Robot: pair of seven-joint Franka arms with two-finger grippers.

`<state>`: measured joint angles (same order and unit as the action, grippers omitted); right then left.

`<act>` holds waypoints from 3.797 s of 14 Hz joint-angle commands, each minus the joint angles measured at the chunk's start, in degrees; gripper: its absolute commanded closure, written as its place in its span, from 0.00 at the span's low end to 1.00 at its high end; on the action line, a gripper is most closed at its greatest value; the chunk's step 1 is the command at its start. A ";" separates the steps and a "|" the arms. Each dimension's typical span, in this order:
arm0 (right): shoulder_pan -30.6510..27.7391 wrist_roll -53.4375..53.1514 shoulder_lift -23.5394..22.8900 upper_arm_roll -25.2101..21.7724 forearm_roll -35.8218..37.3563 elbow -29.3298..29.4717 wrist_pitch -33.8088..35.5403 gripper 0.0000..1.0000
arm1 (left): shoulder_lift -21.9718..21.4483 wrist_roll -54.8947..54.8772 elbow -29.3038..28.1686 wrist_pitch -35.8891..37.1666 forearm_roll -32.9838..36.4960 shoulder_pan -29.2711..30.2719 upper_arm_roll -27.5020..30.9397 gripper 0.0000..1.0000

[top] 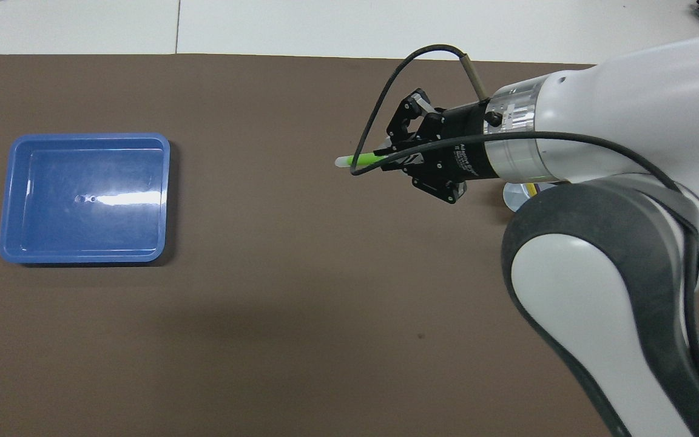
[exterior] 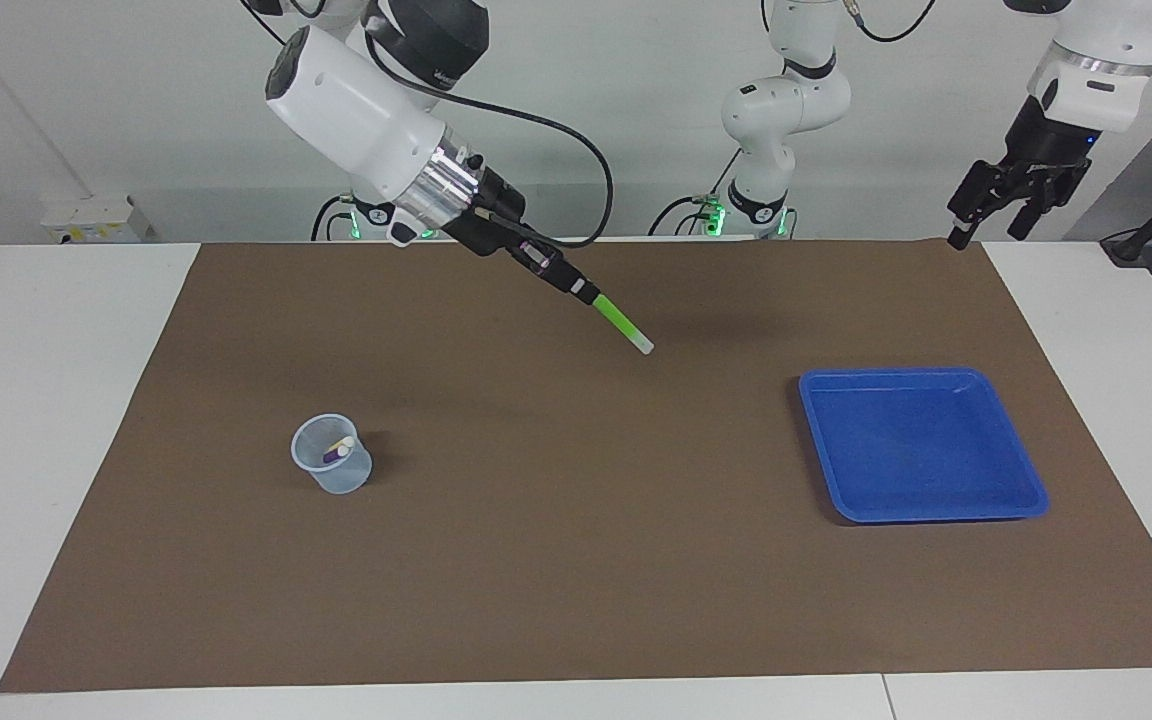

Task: Right arm passes pens to left for tray arrangement
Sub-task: 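Hold out the green pen while the left gripper reaches toward it, then close the left gripper on the green pen's free end, then carry the green pen to the tray while the right gripper withdraws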

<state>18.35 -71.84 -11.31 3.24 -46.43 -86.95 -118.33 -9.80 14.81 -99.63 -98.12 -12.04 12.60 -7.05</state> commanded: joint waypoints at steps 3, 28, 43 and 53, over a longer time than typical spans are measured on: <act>2.82 -11.29 -3.80 0.45 -2.17 0.82 -3.20 1.00 | 0.75 23.57 -3.03 -4.97 -14.12 -0.38 -0.50 0.00; 7.67 -16.93 -5.56 0.36 -0.41 1.26 -9.64 1.00 | 10.68 70.89 -9.63 -28.41 -45.53 -16.42 -0.50 0.09; 7.58 -16.67 -5.56 0.36 -0.33 1.26 -8.93 1.00 | 8.49 70.36 -14.98 -35.57 -44.04 -22.18 -1.38 0.44; 7.23 -16.67 -5.56 0.36 -0.41 1.00 -8.32 0.39 | 8.49 70.18 -14.19 -35.48 -43.95 -22.36 -1.47 1.00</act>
<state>26.01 -88.23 -16.57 3.23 -47.21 -86.29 -127.98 -0.21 84.25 -113.26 -133.07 -56.48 -10.09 -8.85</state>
